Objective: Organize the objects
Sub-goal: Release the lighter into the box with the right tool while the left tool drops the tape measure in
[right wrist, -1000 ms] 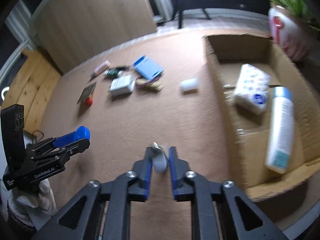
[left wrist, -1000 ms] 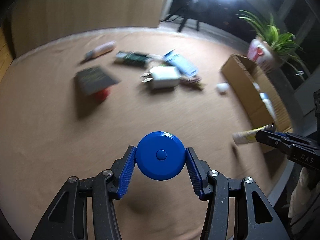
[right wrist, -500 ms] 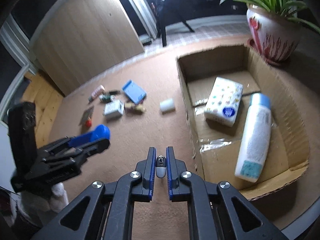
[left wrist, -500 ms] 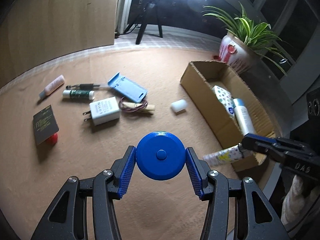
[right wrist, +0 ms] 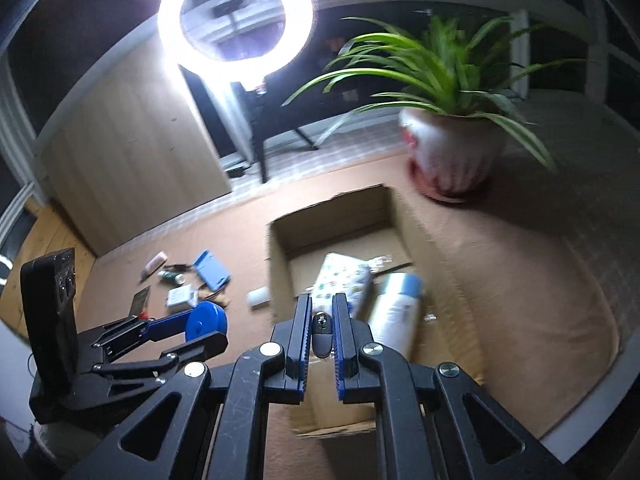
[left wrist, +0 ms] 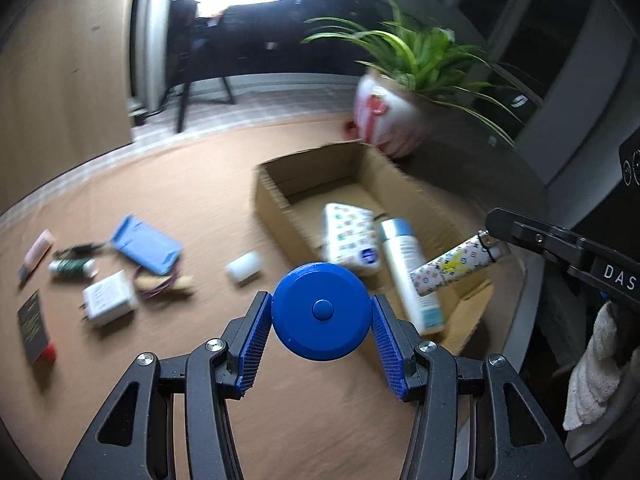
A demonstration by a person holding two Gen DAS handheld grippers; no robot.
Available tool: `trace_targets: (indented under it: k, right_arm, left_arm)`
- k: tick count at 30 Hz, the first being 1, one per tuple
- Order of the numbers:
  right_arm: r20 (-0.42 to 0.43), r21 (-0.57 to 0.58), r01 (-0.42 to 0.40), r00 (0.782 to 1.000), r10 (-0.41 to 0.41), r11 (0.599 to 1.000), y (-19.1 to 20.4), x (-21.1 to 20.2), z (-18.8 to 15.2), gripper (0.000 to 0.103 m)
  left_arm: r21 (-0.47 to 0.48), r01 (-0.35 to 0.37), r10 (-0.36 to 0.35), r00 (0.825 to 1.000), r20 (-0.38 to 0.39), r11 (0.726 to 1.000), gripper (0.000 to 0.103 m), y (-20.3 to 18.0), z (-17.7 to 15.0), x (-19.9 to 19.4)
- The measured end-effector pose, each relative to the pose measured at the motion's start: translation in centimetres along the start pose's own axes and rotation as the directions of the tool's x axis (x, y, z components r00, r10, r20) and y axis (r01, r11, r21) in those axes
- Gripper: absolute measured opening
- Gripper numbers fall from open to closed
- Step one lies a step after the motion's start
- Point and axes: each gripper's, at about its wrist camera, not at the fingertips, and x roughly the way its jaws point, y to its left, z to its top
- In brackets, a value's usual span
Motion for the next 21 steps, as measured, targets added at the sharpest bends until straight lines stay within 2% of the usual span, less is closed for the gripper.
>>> trace_targets:
  k: [8, 12, 16, 17, 18, 20, 21]
  right_arm:
    - [-0.024, 0.041, 0.067, 0.998, -0.066, 0.997, -3.1, 1.5, -0.2, 0.009]
    - [-0.067, 0.075, 0.058, 0.996, -0.053, 0.996, -4.4, 2.9, -0.6, 0.009]
    - [-0.086, 0.046, 0.026, 0.996, -0.022, 0.999, -4.1, 3.3, -0.5, 0.012]
    - [-0.095, 0.041, 0.022, 0.995, -0.018, 0.999, -4.0, 3.5, -0.6, 0.026]
    - [-0.100, 0.035, 0.031, 0.995, -0.028, 0.999, -3.9, 3.7, -0.6, 0.048]
    - [-0.078, 0.028, 0.037, 0.996, -0.035, 0.999, -3.6, 3.6, -0.8, 0.063]
    - [-0.076, 0.028, 0.034, 0.997, -0.032, 0.999, -3.6, 3.6, -0.8, 0.063]
  left_arm:
    - [0.049, 0.036, -0.034, 0.999, -0.035, 0.998, 0.054, -4.2, 1.6, 3.9]
    - [0.057, 0.038, -0.035, 0.998, -0.049, 0.998, 0.054, -5.0, 1.8, 5.0]
    - [0.060, 0.022, -0.019, 0.998, -0.052, 0.998, 0.056, -5.0, 2.0, 5.5]
    - [0.052, 0.023, -0.020, 0.998, -0.060, 0.998, 0.065, -4.9, 2.0, 5.6]
    - [0.045, 0.024, -0.022, 0.998, -0.062, 0.999, 0.073, -4.8, 2.1, 5.5]
    - [0.036, 0.015, -0.013, 0.999, -0.048, 0.999, 0.075, -4.4, 2.2, 5.2]
    - [0.033, 0.007, -0.006, 0.999, -0.044, 0.999, 0.075, -4.2, 2.2, 5.0]
